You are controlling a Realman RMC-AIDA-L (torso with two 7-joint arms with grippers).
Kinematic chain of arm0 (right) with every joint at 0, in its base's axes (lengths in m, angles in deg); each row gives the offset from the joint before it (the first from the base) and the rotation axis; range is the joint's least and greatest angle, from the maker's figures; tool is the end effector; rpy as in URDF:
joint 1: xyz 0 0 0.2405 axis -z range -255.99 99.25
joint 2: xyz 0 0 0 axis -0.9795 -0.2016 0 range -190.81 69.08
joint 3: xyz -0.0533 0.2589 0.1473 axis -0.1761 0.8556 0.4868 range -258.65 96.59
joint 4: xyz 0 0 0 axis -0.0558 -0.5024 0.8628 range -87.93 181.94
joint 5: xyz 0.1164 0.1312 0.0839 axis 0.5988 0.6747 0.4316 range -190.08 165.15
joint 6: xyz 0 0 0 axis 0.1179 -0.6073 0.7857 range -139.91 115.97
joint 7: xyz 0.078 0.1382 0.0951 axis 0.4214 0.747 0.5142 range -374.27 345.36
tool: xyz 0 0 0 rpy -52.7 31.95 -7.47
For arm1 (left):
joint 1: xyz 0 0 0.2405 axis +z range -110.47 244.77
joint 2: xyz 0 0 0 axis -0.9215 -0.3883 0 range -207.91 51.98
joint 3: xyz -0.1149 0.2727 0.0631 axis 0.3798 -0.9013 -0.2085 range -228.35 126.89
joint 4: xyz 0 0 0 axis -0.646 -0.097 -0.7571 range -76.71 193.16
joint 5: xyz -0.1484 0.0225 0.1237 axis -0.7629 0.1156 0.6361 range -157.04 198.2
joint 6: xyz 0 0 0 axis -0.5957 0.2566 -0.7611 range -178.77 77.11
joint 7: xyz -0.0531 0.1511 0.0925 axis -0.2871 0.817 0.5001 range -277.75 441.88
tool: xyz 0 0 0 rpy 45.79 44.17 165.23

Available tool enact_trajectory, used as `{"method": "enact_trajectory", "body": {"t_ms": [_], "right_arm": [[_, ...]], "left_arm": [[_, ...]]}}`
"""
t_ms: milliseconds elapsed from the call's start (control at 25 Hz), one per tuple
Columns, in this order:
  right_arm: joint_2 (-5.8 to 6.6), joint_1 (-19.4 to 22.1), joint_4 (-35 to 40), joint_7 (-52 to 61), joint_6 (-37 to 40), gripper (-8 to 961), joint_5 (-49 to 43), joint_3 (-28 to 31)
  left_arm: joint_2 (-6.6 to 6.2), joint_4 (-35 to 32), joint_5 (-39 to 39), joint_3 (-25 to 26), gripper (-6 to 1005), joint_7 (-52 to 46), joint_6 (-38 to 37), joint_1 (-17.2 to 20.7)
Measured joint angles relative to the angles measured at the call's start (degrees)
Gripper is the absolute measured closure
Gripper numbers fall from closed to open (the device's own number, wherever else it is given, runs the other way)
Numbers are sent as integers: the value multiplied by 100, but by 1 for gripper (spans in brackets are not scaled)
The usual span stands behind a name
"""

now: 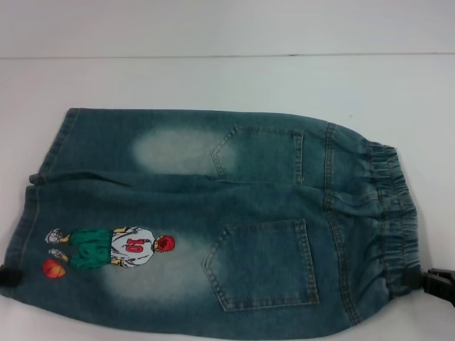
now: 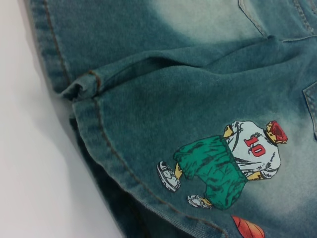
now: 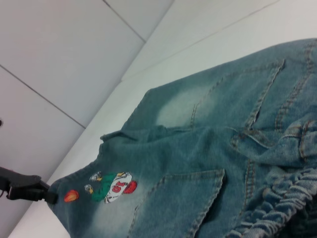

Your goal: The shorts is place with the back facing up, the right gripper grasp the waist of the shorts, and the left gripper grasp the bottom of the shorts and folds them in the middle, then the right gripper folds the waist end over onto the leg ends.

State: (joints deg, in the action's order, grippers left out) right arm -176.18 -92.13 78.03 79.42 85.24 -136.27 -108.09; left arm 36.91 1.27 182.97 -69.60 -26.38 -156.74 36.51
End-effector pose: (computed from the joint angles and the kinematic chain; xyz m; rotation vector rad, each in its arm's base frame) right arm 0.3798 0.2332 -0.0362 -2.4110 1.4973 0.7578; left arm -0.3811 0.2955 0.0288 -2.5191 -1.4685 0.1158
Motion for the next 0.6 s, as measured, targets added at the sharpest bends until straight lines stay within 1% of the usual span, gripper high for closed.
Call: {"method": "enact_trajectory", "body": {"t_ms": [320, 520, 600], "right_arm": [[-48, -40, 0, -105, 128, 895, -271, -26], [-51, -54, 0, -100, 141, 894, -263, 27], [-30, -56, 0, -94, 154, 893, -236, 76]], "left_arm": [[0, -39, -14, -2, 954, 51, -31, 54], [-1, -51, -57, -3, 954, 60, -109, 20], [-13, -55, -179, -3, 954, 60, -180, -21]]}}
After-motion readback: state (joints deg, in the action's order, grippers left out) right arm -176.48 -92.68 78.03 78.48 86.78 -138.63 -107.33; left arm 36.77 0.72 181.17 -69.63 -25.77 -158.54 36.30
